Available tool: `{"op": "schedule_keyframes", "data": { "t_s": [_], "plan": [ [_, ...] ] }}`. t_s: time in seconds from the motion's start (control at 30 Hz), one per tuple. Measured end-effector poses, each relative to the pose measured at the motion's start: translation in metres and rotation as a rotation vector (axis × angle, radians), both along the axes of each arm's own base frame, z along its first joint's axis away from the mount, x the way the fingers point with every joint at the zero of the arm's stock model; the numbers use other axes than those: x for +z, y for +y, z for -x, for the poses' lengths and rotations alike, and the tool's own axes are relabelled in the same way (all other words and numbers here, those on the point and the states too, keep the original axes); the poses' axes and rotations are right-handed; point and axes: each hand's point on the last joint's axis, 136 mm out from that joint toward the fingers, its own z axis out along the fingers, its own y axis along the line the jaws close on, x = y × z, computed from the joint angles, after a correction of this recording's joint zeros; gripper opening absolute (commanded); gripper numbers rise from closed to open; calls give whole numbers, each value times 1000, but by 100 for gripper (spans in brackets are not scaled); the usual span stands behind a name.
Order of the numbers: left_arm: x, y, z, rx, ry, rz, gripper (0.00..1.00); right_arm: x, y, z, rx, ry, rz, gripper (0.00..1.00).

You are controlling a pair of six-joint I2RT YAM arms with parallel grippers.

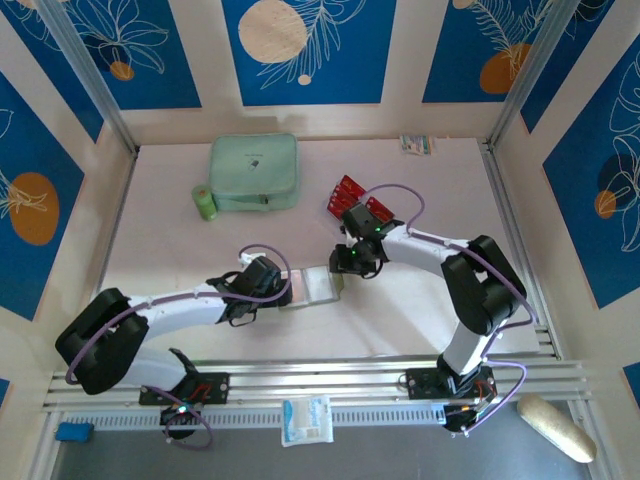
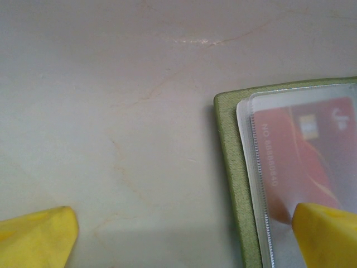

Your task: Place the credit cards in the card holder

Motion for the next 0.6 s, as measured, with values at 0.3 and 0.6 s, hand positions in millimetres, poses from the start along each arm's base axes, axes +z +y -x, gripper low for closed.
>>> {"op": "schedule_keyframes", "data": {
  "t_s": [0.3, 0.6],
  "plan": [
    [-1, 0, 0, -4, 3, -6, 100, -12, -26, 12, -41, 24, 20, 7],
    [-3, 0, -1, -14, 5, -23, 100, -3, -30, 20, -56, 11, -7, 41]
  ]
}}
